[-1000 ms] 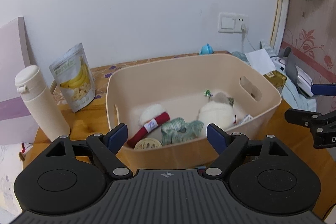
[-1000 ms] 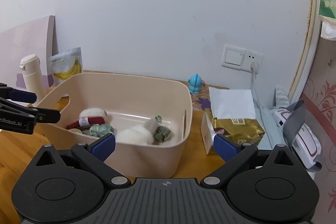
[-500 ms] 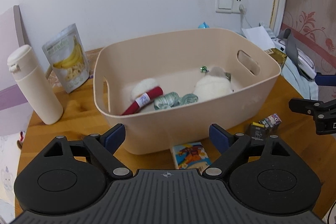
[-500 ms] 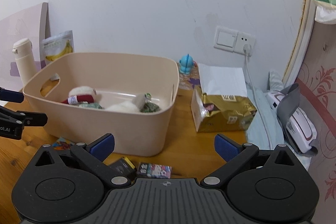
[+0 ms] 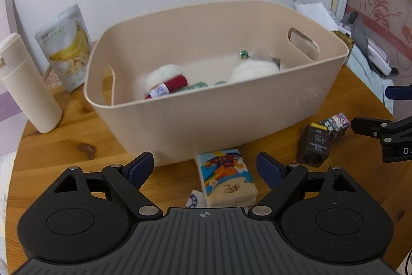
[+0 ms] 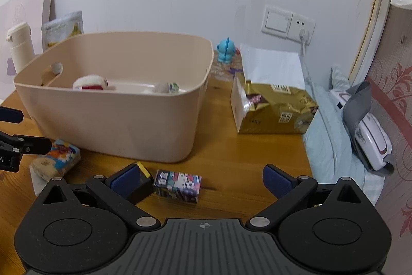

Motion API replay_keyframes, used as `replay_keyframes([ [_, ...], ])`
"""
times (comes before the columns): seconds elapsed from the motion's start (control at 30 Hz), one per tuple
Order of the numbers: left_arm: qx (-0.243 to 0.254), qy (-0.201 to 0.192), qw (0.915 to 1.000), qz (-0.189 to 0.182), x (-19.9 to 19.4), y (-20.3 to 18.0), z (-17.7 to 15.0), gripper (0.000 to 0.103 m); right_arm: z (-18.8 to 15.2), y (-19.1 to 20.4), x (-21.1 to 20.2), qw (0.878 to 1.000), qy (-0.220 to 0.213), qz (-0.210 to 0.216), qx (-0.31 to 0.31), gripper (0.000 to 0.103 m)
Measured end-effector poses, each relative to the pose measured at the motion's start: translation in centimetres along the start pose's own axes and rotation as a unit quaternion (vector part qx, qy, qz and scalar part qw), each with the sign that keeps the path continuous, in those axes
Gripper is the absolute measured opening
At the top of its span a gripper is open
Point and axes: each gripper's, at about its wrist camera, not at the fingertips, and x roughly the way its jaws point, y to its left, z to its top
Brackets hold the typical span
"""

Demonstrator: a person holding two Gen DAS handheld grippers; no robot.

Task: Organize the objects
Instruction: 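Withdraw both tools from the bin toward the remaining small boxes, then grasp the colorful cartoon box with the left tool while the right tool grasps the Hello Kitty box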

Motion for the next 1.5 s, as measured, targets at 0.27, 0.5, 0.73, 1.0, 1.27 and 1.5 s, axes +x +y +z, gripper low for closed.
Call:
replay_keyframes([
  [0.27,0.0,0.024,0.9997,-0.002,1.8,-0.9,-0.7,0.088,-1.1,-0.3,2.2,1.0,0.029,0.004,0.002,0.103],
  [0.5,-0.001,0.036,0.9993,-0.003,2.9,-1.1,-0.7,0.088,-1.7,0.0,4.2,0.999,0.051,0.01,-0.004,0.103],
  [0.73,-0.009,0.046,0.9989,-0.006,3.9,-0.6,-0.8,0.087,-1.9,0.5,5.8,0.998,0.066,0.015,-0.006,0.102],
  [1.0,-0.016,0.054,0.9983,-0.018,4.7,-0.5,-0.7,0.069,-1.8,0.5,7.2,0.997,0.069,0.021,0.001,0.099],
  [1.27,-0.015,0.056,0.9979,-0.029,4.7,-0.5,-0.7,0.05,-1.4,0.7,7.3,0.997,0.066,0.034,0.008,0.084],
  [1.5,-0.015,0.048,0.9981,-0.036,3.8,-0.2,-1.2,0.047,-1.4,0.9,6.7,0.997,0.064,0.041,0.014,0.061],
])
